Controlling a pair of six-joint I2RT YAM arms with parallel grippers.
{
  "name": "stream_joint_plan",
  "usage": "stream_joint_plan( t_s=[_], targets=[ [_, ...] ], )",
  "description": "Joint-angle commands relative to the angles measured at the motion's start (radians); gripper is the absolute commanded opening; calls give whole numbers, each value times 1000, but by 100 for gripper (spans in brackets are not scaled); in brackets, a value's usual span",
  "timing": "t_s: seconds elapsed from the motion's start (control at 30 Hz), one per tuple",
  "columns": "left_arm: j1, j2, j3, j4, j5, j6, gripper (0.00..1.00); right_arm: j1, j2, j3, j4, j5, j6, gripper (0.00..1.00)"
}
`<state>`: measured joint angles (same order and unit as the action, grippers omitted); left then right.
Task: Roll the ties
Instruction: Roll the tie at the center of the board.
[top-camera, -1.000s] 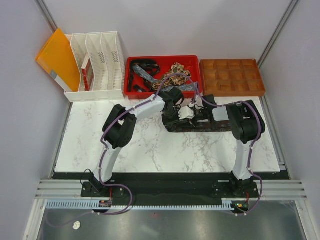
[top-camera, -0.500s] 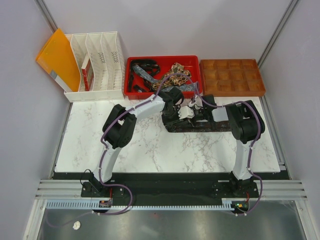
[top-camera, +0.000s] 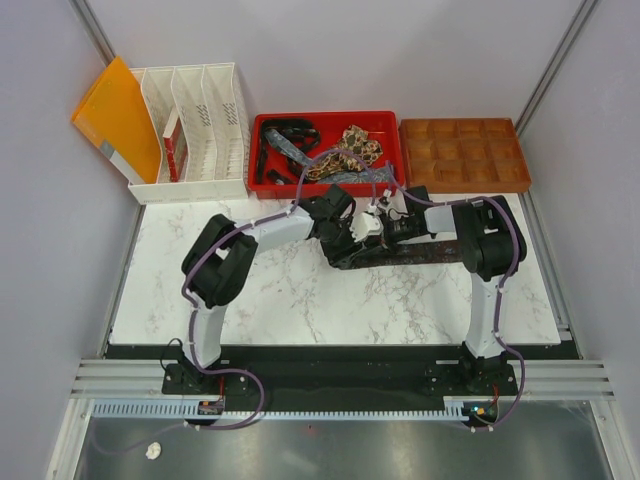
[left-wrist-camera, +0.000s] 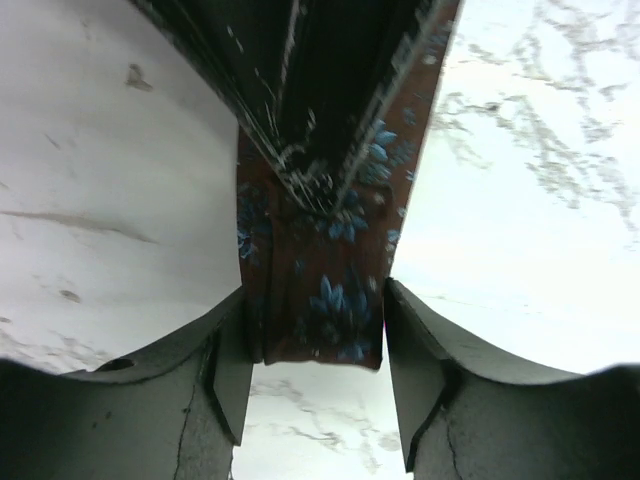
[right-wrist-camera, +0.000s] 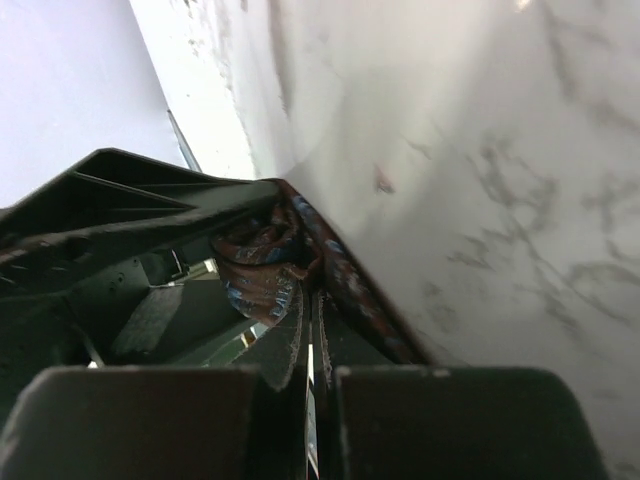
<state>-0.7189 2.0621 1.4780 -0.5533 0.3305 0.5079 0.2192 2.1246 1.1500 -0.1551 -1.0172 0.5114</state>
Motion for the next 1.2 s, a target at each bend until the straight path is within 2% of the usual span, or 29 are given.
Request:
stream_joint_plan(
  t_s=[0.0,0.07,0.1,0.13,0.27,0.3,0.33,0.4,0.53,0.6,0.87,1.13,1.17],
  targets=[
    [16,-114,-173,203,91,-143,62,-17,40,16,-132,63,-149,0],
    [32,-187,-279,342,123,-169,64,-17,40,22,-149,71,-181,0],
    [35,-213,-319,395,134,-178,73,-18,40,20,-162,71,-189,0],
    [45,-262,-359,459,163,-195,78,-18,46,24,-172,71,-207,0],
    [59,-332,-543,770,197,-267,84,-23,54,40,-201,77,-235,0],
    [64,-341,-567,817,196,-296,88,-24,55,40,-204,78,-237,0],
    [65,-347,-587,858,190,-354,99,-23,57,42,-204,78,-238,0],
    [65,-352,-639,985,167,-414,100,-26,58,40,-204,77,-246,0],
    [64,-321,-673,1122,113,-532,100,-24,66,39,-205,74,-254,0],
    [49,-303,-685,1188,120,-520,100,-24,66,39,-205,72,-255,0],
    [26,-224,-667,1231,125,-479,99,-24,70,33,-204,69,-263,0],
    [-20,-178,-691,1257,122,-405,81,-26,78,30,-204,66,-264,0],
    [-27,-168,-693,1254,120,-395,75,-26,78,28,-204,66,-264,0]
  ],
)
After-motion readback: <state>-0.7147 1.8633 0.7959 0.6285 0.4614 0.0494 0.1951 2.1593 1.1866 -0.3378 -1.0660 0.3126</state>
